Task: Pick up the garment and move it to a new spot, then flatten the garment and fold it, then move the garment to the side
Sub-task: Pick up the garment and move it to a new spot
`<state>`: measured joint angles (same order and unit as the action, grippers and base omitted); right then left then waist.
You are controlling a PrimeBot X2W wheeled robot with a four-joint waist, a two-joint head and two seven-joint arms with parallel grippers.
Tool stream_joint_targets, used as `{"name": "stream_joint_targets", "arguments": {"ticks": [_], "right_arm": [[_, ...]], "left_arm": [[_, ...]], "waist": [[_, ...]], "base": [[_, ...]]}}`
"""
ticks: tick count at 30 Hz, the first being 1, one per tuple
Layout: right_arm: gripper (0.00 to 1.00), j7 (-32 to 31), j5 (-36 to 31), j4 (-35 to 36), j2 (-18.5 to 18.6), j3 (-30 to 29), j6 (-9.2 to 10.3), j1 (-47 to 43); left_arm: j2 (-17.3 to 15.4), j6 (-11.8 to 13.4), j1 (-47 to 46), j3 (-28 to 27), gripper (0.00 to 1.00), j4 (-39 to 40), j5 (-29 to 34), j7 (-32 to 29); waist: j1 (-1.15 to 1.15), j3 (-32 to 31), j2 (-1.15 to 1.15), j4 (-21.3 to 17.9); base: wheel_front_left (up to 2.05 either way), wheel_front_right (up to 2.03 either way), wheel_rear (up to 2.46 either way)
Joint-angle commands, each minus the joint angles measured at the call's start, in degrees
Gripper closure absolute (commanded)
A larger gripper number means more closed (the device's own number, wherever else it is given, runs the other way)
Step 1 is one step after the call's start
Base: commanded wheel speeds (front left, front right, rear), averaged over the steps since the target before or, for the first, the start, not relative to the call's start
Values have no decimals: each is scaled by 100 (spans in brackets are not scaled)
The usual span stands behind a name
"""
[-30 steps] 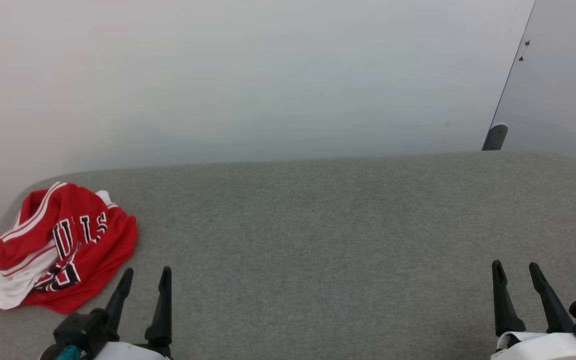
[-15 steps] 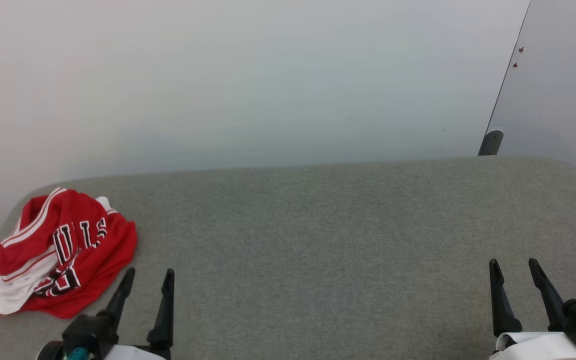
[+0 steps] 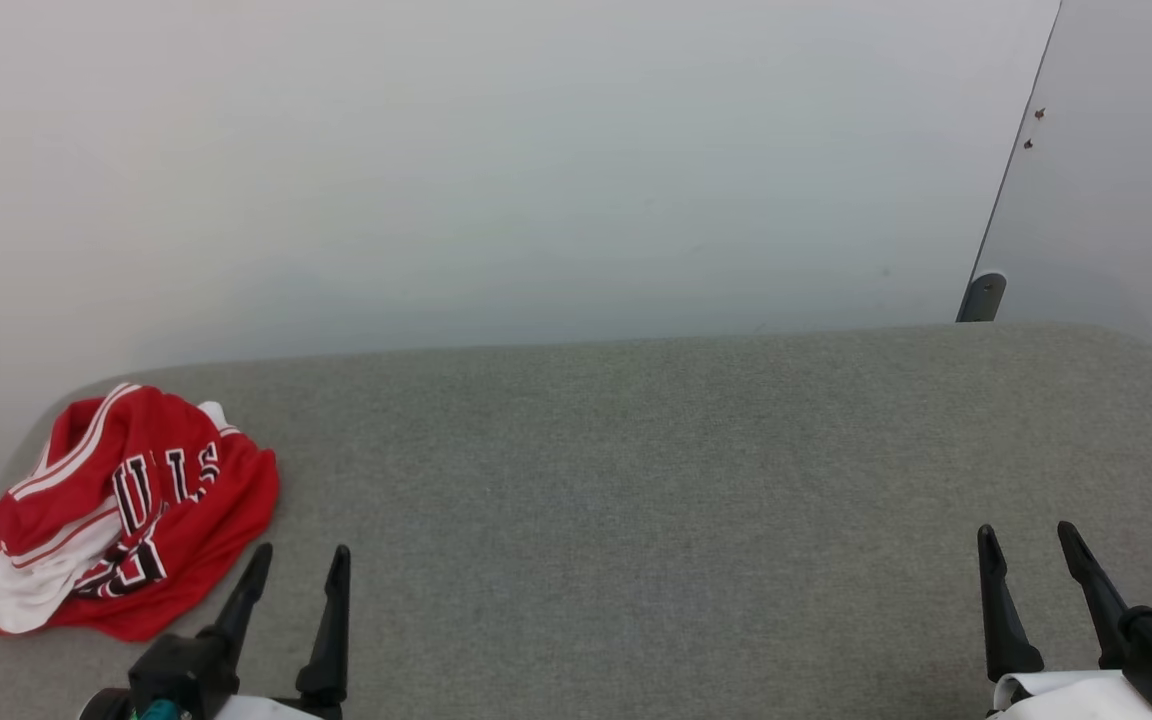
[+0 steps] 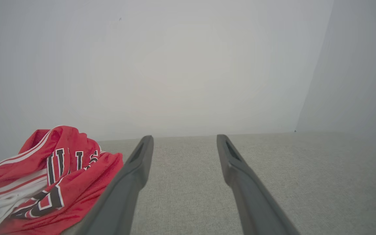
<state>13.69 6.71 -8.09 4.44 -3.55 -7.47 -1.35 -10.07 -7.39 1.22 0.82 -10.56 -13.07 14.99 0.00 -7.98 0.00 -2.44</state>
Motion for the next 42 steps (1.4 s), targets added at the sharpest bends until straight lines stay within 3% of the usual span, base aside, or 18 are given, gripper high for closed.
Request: {"name": "stream_joint_targets", "arguments": {"ticks": [1, 10, 21, 29, 42], "right_arm": [[0, 27, -12, 24, 14, -6, -4, -45], [0, 10, 21, 43, 0, -17, -4, -124], [0, 39, 137, -100, -78, 281, -4, -113], [0, 93, 222, -210, -128, 518, -4, 59], [0, 137, 237, -475, -147, 607, -3, 223]], "left_arm": [[-5, -13, 4, 0, 0, -26, -34, 19], [-40, -13, -92, -42, 0, -266, -215, 19], [-192, 50, -414, -332, 0, -891, -157, 19], [-330, 88, -593, -427, 0, -1025, -143, 19], [-435, 46, -875, -310, 0, -987, -265, -188]], "waist": [[0, -5, 0, 10], [0, -78, 0, 312], [0, -315, 0, 1480], [0, -323, 0, 2122], [0, -179, 0, 2348]], "base": [[0, 0, 0], [0, 0, 0], [0, 0, 0], [0, 0, 0], [0, 0, 0]]}}
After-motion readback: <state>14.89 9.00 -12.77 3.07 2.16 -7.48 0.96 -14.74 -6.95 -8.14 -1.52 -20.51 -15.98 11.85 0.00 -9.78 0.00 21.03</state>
